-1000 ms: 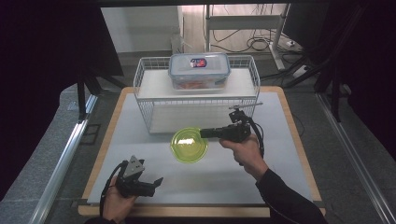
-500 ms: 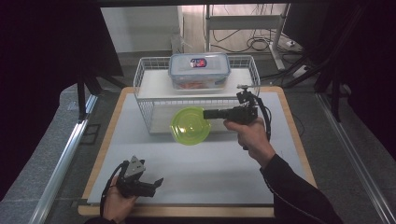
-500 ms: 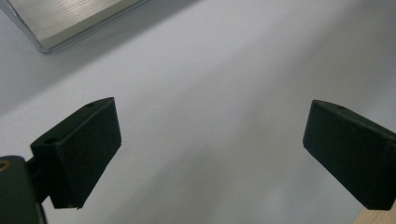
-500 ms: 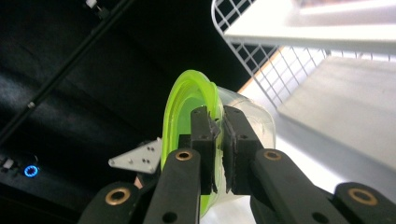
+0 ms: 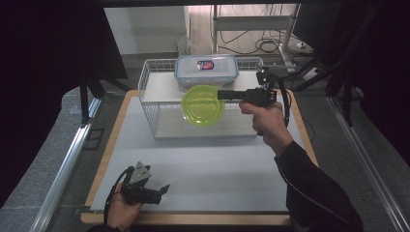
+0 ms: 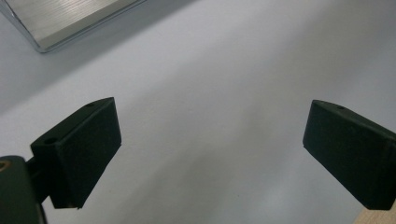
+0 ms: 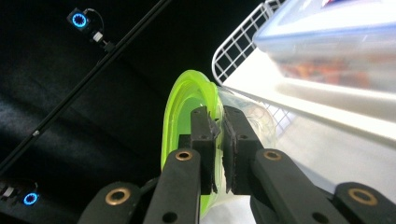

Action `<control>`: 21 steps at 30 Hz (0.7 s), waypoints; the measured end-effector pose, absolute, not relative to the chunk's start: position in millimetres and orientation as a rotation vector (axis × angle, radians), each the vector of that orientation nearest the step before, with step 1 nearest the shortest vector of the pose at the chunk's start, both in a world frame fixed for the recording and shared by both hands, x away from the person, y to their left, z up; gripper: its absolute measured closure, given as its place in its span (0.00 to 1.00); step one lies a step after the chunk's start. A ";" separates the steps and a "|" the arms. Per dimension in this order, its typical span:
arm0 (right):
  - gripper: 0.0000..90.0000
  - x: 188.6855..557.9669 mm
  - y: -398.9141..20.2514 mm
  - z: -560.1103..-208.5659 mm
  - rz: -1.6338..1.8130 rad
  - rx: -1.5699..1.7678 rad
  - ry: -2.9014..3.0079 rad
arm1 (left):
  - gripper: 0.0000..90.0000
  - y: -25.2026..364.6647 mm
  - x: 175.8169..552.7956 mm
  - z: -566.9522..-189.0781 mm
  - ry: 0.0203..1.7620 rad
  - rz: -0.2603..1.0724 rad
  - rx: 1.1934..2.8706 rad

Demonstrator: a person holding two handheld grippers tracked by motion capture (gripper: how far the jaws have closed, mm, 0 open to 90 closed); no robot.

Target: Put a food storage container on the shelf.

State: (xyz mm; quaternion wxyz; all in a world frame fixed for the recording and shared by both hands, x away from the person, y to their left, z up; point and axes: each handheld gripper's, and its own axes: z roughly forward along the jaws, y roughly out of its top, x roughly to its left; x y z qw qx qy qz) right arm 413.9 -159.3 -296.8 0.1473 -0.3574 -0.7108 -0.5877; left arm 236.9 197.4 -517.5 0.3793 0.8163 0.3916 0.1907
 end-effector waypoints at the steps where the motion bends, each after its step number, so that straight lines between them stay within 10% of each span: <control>1: 0.94 415.4 -159.8 -294.2 -1.697 -1.032 -2.044 | 0.04 197.4 236.8 -517.3 0.999 0.488 2.084; 21: 0.94 457.1 -169.9 -255.0 -1.782 -1.195 -2.020 | 0.04 197.1 237.1 -517.7 0.991 0.480 2.089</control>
